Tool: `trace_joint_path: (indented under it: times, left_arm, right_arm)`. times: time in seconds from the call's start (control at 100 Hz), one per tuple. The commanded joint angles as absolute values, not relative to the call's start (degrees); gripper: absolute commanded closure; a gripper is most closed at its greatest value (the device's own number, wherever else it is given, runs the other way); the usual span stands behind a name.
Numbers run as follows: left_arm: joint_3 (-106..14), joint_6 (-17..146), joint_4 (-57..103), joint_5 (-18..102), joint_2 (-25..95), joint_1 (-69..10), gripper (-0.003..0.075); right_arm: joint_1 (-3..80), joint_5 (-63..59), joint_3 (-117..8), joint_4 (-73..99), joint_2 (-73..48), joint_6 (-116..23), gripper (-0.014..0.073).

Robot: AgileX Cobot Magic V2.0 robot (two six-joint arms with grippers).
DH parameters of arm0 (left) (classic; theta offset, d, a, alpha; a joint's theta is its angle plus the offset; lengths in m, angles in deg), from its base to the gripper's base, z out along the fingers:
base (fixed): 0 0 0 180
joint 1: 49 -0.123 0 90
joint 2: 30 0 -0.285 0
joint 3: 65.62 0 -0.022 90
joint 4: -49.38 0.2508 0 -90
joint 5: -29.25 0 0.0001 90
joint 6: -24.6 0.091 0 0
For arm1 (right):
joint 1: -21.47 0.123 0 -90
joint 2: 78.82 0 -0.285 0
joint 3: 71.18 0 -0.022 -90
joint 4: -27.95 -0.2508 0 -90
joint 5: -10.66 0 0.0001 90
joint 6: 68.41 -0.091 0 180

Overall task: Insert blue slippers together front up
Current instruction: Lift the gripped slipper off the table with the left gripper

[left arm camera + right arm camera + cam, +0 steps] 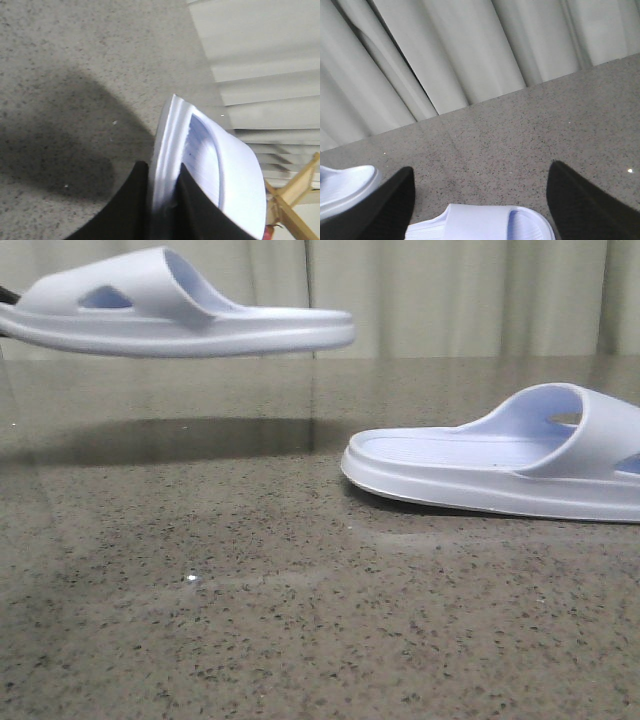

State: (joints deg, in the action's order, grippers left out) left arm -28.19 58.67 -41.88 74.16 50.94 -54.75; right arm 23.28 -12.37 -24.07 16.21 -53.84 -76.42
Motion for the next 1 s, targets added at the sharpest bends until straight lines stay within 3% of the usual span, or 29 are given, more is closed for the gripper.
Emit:
trace_joint_path:
  times: [0.0,0.37,0.68,0.99]
  left_arm:
    - [-29.5,59.3,-47.8,81.5,49.0,-56.7,0.0692]
    - [-29.5,60.5,-47.9,84.3,48.9,-57.2,0.0692]
    - [-29.5,60.6,-47.9,84.1,48.9,-57.2,0.0692]
    - [-29.5,60.6,-47.9,83.9,48.9,-57.2,0.0693]
  right_arm:
    - [22.9,-7.6,-26.1,16.0,-52.9,-75.9,0.0117]
    - [22.9,-9.5,-24.7,16.0,-51.5,-81.9,0.0117]
    - [22.9,-8.0,-20.0,16.0,-44.1,-95.6,0.0117]
    - [22.9,-5.6,-19.6,15.6,-37.1,-98.9,0.0119]
